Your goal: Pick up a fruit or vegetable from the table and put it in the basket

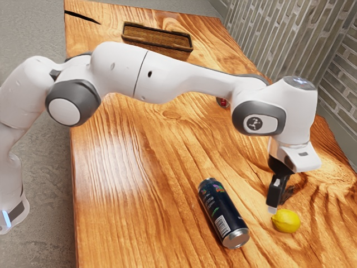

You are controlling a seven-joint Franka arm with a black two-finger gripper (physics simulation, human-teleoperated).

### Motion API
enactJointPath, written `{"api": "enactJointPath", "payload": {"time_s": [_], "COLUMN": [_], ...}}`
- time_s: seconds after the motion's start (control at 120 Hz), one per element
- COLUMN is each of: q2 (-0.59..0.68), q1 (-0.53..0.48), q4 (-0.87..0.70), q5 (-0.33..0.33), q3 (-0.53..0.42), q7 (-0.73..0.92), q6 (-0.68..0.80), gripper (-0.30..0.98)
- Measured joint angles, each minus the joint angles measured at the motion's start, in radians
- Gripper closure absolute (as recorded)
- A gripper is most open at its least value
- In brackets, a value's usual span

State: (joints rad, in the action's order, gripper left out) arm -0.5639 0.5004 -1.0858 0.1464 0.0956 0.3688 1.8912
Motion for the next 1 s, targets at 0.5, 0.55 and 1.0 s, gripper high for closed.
{"api": "enactJointPath", "payload": {"time_s": [0.5, 0.55, 1.0], "q2": [-0.128, -0.136, -0.183], "q1": [-0.059, -0.058, -0.063], "q4": [0.001, 0.001, 0.002], "q5": [-0.003, -0.002, -0.001], "q3": [0.002, 0.001, -0.001], "q7": [-0.067, -0.071, -0.096], "q6": [0.273, 0.283, 0.356], "gripper": [0.02, 0.02, 0.02]}}
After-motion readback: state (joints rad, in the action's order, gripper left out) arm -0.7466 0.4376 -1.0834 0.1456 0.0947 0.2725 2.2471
